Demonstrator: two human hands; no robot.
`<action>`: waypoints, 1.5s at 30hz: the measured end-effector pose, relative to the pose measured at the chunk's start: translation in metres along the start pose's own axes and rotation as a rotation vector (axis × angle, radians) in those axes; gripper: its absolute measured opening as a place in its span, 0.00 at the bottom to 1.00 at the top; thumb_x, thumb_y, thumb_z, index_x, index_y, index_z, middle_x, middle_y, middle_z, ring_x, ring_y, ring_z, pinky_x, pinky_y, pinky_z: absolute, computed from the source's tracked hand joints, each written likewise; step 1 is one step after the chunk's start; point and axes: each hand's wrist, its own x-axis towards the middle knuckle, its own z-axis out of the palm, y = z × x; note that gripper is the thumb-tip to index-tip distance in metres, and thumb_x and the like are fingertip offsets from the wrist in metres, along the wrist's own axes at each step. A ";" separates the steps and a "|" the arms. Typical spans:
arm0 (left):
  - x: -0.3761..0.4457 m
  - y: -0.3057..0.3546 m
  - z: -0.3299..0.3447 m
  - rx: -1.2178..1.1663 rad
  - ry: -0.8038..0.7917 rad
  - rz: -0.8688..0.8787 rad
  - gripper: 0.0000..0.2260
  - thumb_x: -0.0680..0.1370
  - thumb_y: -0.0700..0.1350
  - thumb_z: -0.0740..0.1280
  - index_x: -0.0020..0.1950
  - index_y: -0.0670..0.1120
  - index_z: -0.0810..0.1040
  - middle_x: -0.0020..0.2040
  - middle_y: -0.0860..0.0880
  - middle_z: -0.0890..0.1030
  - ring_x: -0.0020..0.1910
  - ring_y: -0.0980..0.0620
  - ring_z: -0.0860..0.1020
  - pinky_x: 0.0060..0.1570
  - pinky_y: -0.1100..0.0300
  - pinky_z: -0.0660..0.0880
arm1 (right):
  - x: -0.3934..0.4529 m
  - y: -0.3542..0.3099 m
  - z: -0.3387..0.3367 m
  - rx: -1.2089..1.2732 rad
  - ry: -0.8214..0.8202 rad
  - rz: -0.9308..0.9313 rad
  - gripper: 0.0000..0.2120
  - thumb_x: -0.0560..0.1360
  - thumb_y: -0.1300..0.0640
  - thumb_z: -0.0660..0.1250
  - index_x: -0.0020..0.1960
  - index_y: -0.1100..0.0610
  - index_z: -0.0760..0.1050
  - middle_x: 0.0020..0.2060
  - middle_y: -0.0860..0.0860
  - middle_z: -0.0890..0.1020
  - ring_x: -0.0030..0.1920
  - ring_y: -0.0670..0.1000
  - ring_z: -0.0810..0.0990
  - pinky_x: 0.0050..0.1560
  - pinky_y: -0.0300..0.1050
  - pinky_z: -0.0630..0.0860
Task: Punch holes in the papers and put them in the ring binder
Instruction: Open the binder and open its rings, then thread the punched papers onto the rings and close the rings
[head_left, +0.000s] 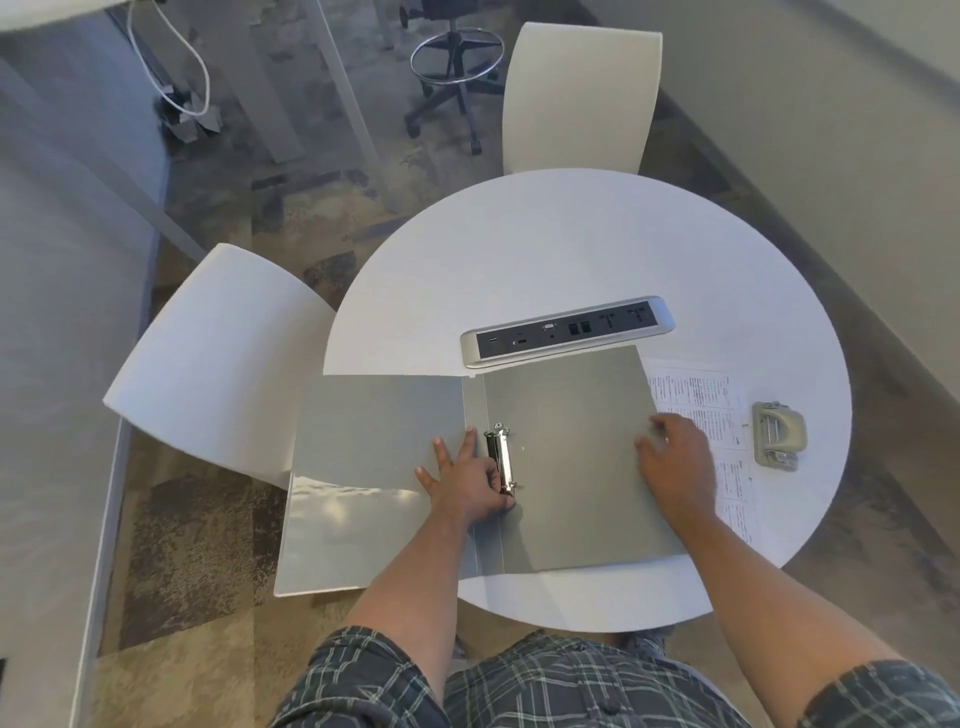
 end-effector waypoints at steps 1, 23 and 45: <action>-0.001 0.000 -0.001 0.009 -0.003 -0.002 0.14 0.69 0.54 0.78 0.38 0.52 0.75 0.85 0.60 0.44 0.82 0.36 0.36 0.73 0.25 0.40 | -0.001 0.006 -0.005 -0.044 0.062 0.088 0.19 0.77 0.54 0.72 0.65 0.59 0.77 0.61 0.58 0.80 0.63 0.61 0.77 0.63 0.57 0.75; -0.007 0.005 0.009 0.126 0.076 -0.049 0.15 0.72 0.63 0.74 0.42 0.53 0.76 0.85 0.56 0.48 0.83 0.35 0.40 0.73 0.24 0.42 | 0.009 0.047 -0.036 -0.267 0.026 0.709 0.50 0.62 0.36 0.82 0.68 0.68 0.67 0.65 0.67 0.74 0.65 0.68 0.73 0.66 0.60 0.70; -0.011 0.036 0.003 -0.339 0.370 0.066 0.24 0.72 0.67 0.71 0.58 0.52 0.74 0.62 0.53 0.75 0.63 0.53 0.75 0.77 0.35 0.54 | 0.015 -0.005 -0.114 0.154 0.288 0.138 0.12 0.79 0.50 0.70 0.57 0.58 0.82 0.49 0.54 0.85 0.43 0.54 0.81 0.47 0.46 0.76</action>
